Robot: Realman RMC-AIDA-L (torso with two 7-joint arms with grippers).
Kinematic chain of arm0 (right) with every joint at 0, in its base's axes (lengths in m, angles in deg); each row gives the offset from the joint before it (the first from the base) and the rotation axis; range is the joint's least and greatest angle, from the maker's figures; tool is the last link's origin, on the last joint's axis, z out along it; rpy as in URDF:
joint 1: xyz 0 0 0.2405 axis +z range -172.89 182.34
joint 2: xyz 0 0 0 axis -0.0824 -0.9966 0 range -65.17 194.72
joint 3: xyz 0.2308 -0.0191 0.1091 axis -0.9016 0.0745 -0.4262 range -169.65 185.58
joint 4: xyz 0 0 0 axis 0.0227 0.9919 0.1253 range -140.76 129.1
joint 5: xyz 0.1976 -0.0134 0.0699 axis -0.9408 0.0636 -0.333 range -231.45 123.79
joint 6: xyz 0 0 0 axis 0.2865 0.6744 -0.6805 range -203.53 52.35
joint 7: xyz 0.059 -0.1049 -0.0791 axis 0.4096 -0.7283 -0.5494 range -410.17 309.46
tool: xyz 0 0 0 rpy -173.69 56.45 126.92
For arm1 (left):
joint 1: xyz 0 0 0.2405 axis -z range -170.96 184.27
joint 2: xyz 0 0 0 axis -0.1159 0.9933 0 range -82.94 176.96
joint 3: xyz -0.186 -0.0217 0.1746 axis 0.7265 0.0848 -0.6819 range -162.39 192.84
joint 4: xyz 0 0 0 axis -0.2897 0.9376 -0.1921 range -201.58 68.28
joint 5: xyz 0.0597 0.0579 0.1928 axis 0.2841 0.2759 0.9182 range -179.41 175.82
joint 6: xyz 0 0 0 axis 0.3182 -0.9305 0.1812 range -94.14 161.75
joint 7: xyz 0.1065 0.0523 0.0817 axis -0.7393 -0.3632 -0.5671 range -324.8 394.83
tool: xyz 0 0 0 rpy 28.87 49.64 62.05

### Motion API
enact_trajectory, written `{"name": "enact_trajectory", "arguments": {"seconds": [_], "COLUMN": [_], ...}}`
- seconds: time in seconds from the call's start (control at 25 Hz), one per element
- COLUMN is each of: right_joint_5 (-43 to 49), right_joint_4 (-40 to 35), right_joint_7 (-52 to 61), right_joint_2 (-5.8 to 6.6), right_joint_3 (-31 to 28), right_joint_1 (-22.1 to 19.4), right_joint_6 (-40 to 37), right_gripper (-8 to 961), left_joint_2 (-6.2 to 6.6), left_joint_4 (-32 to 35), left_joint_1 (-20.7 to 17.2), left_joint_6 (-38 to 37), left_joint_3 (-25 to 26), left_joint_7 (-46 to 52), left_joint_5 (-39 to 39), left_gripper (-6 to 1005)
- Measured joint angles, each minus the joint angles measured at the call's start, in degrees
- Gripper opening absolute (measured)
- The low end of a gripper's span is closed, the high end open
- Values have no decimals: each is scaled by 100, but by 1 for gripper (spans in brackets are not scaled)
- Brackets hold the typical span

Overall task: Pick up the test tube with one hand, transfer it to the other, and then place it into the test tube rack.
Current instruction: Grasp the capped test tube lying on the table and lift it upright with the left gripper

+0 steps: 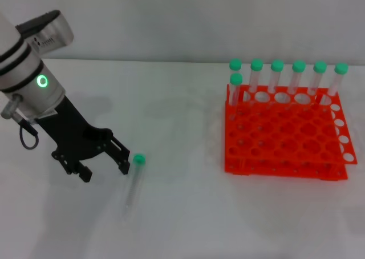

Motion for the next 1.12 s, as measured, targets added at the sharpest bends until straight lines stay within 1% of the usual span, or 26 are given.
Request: {"name": "enact_trajectory", "arguments": {"seconds": [0.36, 0.44, 0.48, 0.56, 0.76, 0.92, 1.12], "right_joint_5": [22, 32, 34, 35, 3, 18, 40], "right_joint_4": [25, 32, 40, 51, 54, 24, 19], "right_joint_7": [-7, -14, -21, -33, -56, -59, -69], "right_joint_2": [-80, -98, -105, -117, -144, -181, -193], "right_joint_3": [0, 0, 1, 0, 0, 1, 12], "right_joint_1": [-8, -8, -8, -15, -32, -34, 3], "right_joint_6": [-6, -7, -6, -7, 14, 12, 26], "right_gripper": [669, 668, 668, 668, 668, 668, 667], "left_joint_2": [-87, -135, -184, -205, -217, -241, -284], "left_joint_4": [412, 454, 459, 483, 614, 653, 693], "left_joint_1": [4, 12, 22, 9, -78, -128, -180], "left_joint_6": [29, 50, 95, 143, 261, 332, 523], "left_joint_3": [0, 0, 0, 0, 0, 5, 8], "left_joint_7": [162, 187, 196, 217, 311, 322, 331], "left_joint_5": [193, 215, 216, 221, 273, 307, 324], "left_gripper": [786, 776, 772, 762, 646, 644, 642]}}
